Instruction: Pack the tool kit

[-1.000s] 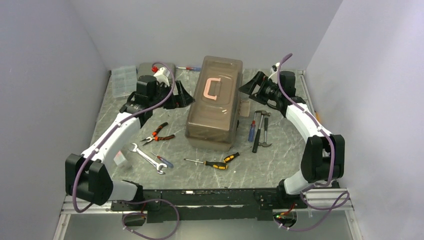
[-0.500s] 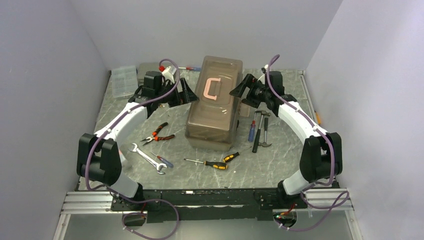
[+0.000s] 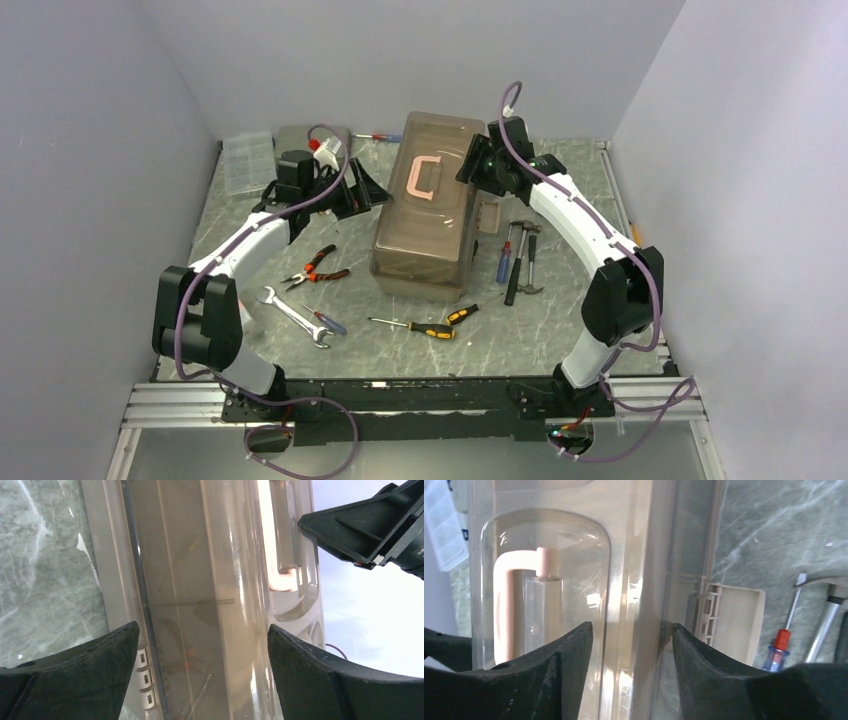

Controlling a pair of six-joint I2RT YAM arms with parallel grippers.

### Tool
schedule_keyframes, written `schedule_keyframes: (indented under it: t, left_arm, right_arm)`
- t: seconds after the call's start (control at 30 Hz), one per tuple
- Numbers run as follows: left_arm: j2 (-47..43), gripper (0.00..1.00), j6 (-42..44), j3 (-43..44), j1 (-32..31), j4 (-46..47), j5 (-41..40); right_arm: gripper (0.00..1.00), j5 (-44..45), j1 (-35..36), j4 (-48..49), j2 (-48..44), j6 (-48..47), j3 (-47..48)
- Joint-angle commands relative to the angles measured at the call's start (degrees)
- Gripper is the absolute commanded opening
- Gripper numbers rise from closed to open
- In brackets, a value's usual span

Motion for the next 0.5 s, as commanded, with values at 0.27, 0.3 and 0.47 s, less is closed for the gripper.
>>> schedule_keyframes:
  t: [0.27,0.3,0.47]
  left_arm:
    - [0.56,0.99,-2.41,-1.84,0.64,4.95,4.02]
    - [0.34,1.00,-2.08,-1.30,0.80,4.43,3.80]
    - [-0.36,0.99,2.27,4.10,1.04,-2.91,0.34]
  right_arm:
    - [0.22,8.39,6.74,-12.50,4.84,-4.79,15.11]
    - [0.22,8.37,7.27,-13.56,5.82,-4.98,17.45]
    - [0.22,7.63,8.37,-14.43,6.57,-4.79,19.92]
